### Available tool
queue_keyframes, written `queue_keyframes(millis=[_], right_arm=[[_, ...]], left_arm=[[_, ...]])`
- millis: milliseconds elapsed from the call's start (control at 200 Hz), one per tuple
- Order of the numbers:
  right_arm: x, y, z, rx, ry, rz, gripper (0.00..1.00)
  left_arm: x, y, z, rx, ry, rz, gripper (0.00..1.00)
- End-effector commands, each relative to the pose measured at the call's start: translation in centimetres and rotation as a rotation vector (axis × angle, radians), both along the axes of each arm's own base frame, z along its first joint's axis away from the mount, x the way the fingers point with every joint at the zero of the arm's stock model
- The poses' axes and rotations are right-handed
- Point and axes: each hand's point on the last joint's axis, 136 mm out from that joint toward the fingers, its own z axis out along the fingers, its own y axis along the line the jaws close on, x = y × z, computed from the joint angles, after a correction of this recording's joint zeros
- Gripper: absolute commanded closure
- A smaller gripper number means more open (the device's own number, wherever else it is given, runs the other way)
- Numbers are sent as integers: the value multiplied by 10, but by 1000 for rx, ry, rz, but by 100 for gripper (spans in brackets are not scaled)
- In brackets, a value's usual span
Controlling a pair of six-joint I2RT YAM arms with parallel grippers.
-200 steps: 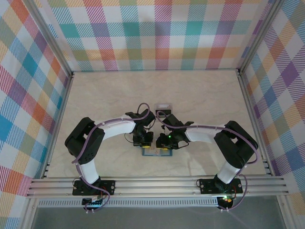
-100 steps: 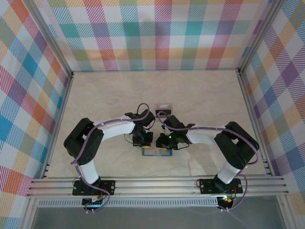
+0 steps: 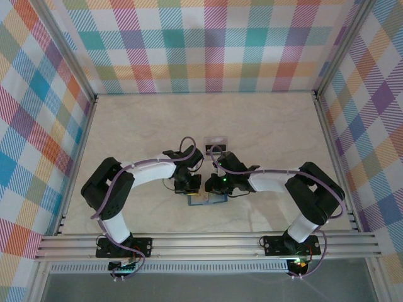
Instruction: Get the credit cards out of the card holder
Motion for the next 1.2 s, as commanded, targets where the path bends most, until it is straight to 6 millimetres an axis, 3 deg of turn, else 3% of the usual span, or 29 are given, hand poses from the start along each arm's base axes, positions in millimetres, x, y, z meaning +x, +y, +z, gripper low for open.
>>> queue_keyframes(millis=[0, 325, 565, 750, 880, 1055, 1195], right_arm=[[12, -11, 6, -20, -61, -38, 94], [3, -45, 16, -134, -51, -27, 94], [14, -58, 56, -140, -142, -21, 93], [39, -82, 87, -250, -257, -11, 94], [68, -101, 106, -347, -332, 15, 95], [104, -99, 124, -463, -448, 176, 97], [126, -81, 128, -492, -578, 420, 98]], left_arm=[[-20, 31, -19, 124, 58, -5, 97], [-21, 37, -20, 145, 58, -7, 98], [-13, 20, -1, 75, 37, -3, 97], [-6, 18, 21, 57, -11, 0, 96], [-5, 19, 25, 60, -22, -2, 96], [-7, 24, 24, 69, -26, 1, 96], [-9, 27, 23, 75, -27, 2, 96]])
